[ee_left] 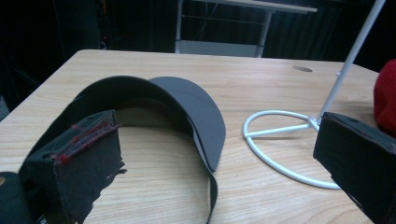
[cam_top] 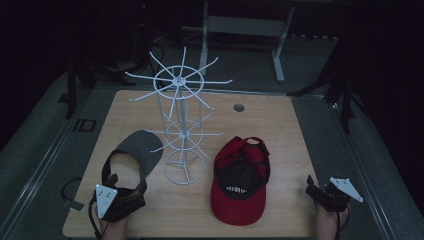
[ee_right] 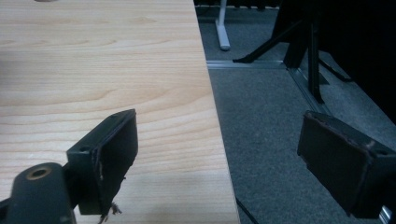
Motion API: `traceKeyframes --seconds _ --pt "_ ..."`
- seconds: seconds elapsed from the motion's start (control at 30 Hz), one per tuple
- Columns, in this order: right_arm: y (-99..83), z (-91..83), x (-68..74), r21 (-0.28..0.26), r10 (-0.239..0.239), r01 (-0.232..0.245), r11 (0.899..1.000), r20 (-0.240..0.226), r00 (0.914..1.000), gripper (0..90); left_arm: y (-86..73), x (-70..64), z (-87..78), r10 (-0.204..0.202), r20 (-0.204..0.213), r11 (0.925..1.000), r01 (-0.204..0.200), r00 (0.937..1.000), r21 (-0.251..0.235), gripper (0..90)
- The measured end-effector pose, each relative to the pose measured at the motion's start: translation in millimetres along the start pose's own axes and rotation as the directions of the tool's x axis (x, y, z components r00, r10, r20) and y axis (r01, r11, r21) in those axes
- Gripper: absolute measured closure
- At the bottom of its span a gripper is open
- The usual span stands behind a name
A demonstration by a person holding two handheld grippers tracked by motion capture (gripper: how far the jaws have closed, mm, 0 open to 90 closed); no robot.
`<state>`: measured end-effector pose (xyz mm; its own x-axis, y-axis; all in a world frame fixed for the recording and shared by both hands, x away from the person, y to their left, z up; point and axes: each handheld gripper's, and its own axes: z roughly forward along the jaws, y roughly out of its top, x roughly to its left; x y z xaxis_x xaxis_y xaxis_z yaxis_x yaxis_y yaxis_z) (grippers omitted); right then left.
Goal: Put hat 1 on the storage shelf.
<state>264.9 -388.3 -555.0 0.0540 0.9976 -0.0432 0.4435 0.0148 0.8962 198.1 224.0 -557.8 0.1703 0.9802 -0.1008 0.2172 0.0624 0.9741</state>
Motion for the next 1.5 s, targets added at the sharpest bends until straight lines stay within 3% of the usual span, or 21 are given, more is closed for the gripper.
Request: traceKeyframes --seconds 0.2,0.27,0.37,0.43,0.47,0.53,0.7,0.83,1.13,1.37,1.5 --pt "0.2 0.4 -0.4 0.021 0.013 -0.014 1.000 0.007 0.9999 12.0 0.5 -1.5 0.4 0.032 -0.022 0.9989 -0.031 0.9993 0.036 1.3" --pt "0.8 0.0 0.1 0.025 -0.002 0.002 1.000 0.023 0.9997 11.9 0.4 -0.8 0.7 0.023 -0.017 0.9986 -0.022 0.9996 0.047 1.3" --pt "4.4 -1.5 -1.3 0.061 0.017 -0.017 0.998 -0.012 0.9998 11.6 0.7 -1.6 1.1 0.025 -0.011 0.9984 -0.025 0.9996 0.050 1.3" --pt "10.5 -4.1 -3.3 0.084 0.061 -0.055 0.995 -0.074 0.9954 11.7 1.1 -3.2 0.9 0.029 -0.001 0.9985 -0.029 0.9996 0.046 1.3" --pt "13.0 -5.0 -2.8 0.091 0.061 -0.053 0.994 -0.080 0.9949 11.8 1.3 -4.2 0.4 0.034 0.002 0.9983 -0.034 0.9994 0.046 1.3" --pt "20.6 -8.2 1.2 0.095 0.017 -0.010 0.995 -0.072 0.9973 11.9 1.7 -5.9 -0.3 0.037 0.015 0.9984 -0.038 0.9992 0.042 1.3" --pt "39.3 -13.0 6.1 0.094 -0.037 0.043 0.995 -0.071 0.9968 14.1 2.0 -7.7 -0.6 0.039 0.043 0.9981 -0.041 0.9983 0.047 1.3" --pt "55.4 -14.7 11.0 0.132 -0.085 0.103 0.986 -0.135 0.9872 14.1 2.5 -8.5 -1.3 0.038 0.052 0.9983 -0.041 0.9979 0.042 1.3" --pt "85.4 -20.0 29.3 0.079 -0.100 0.121 0.989 -0.227 0.9687 14.1 2.3 -10.7 -1.2 0.050 0.058 0.9974 -0.053 0.9971 0.050 1.3" --pt "103.6 -15.7 51.2 0.103 -0.073 0.113 0.988 -0.328 0.9417 14.4 2.1 -11.5 -1.2 0.039 0.066 0.9970 -0.043 0.9971 0.065 1.3" --pt "109.4 -13.2 70.0 0.090 -0.116 0.159 0.983 -0.365 0.9239 13.9 2.4 -12.1 -1.3 0.042 0.070 0.9969 -0.047 0.9967 0.064 1.3"
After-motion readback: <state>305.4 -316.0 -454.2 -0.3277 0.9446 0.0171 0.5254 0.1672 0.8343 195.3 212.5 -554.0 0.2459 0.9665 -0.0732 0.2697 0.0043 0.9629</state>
